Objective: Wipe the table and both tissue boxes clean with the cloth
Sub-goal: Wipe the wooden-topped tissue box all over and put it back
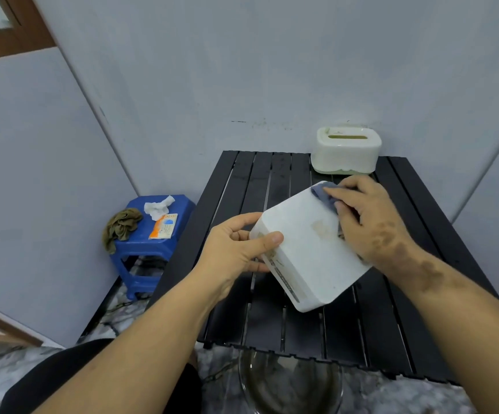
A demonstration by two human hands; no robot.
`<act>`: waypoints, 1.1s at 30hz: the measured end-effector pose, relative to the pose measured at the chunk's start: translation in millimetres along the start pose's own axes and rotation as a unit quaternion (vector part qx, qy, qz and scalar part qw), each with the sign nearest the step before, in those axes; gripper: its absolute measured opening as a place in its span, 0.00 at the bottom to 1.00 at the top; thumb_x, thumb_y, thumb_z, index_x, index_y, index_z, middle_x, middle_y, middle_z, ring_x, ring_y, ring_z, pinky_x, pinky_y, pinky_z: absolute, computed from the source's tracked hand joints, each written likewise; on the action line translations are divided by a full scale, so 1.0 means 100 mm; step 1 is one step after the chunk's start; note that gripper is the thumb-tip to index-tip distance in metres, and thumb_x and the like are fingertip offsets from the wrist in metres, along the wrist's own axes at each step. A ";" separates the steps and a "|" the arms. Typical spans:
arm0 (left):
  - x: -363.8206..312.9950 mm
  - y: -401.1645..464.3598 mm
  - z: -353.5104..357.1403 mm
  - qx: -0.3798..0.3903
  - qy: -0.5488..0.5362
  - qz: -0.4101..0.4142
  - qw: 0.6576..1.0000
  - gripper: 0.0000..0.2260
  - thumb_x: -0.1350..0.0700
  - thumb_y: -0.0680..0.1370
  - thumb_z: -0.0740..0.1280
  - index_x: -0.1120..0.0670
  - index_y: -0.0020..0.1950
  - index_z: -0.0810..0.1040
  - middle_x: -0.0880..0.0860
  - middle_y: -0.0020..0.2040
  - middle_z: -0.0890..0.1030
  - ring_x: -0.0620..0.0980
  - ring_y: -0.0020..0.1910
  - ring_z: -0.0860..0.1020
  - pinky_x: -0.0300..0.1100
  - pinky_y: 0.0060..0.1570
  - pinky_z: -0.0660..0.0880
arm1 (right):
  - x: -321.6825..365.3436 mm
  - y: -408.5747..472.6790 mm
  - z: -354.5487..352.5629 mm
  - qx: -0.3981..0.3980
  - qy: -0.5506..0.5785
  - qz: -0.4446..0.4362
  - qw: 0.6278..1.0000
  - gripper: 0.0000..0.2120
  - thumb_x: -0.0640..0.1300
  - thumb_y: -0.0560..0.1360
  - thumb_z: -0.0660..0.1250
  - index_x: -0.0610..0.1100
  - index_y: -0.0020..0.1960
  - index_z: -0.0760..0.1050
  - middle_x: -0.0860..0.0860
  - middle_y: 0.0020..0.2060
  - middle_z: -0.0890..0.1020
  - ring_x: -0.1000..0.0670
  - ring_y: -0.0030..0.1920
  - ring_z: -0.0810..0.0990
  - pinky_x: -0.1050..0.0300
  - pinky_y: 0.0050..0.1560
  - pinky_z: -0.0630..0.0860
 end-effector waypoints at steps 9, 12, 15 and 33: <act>-0.02 -0.01 -0.01 -0.001 -0.008 -0.011 1.000 0.30 0.55 0.61 0.81 0.54 0.62 0.82 0.62 0.47 0.83 0.60 0.45 0.86 0.55 0.42 0.84 | 0.07 -0.03 0.02 0.034 0.015 -0.045 0.998 0.14 0.35 0.76 0.64 0.44 0.60 0.80 0.50 0.52 0.76 0.45 0.52 0.73 0.47 0.54 0.75; -0.03 -0.01 -0.01 -0.005 -0.006 -0.009 1.000 0.29 0.55 0.61 0.81 0.54 0.62 0.82 0.62 0.47 0.84 0.60 0.45 0.86 0.56 0.42 0.84 | 0.08 -0.10 0.04 0.016 0.004 0.002 1.000 0.15 0.35 0.76 0.64 0.44 0.59 0.80 0.49 0.52 0.75 0.43 0.53 0.73 0.50 0.57 0.73; 0.00 0.00 -0.03 -0.005 -0.009 -0.004 1.000 0.27 0.55 0.61 0.80 0.55 0.61 0.83 0.61 0.44 0.83 0.58 0.42 0.85 0.55 0.41 0.84 | 0.53 -0.44 0.19 0.112 0.061 -0.111 0.986 0.17 0.36 0.73 0.63 0.43 0.61 0.80 0.48 0.52 0.76 0.46 0.51 0.74 0.58 0.55 0.70; 0.05 0.00 -0.02 -0.017 -0.002 -0.010 1.000 0.26 0.54 0.64 0.79 0.55 0.62 0.82 0.62 0.46 0.86 0.55 0.40 0.86 0.55 0.42 0.84 | -0.02 -0.41 -0.11 0.024 0.005 -0.038 0.999 0.14 0.35 0.72 0.65 0.44 0.54 0.83 0.50 0.49 0.78 0.45 0.50 0.75 0.48 0.55 0.74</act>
Point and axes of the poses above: each hand's wrist, its own y-axis towards the middle knuckle, its own z-axis out of the palm, x = y × z, the point moved 2 cm from there along y, towards the middle knuckle
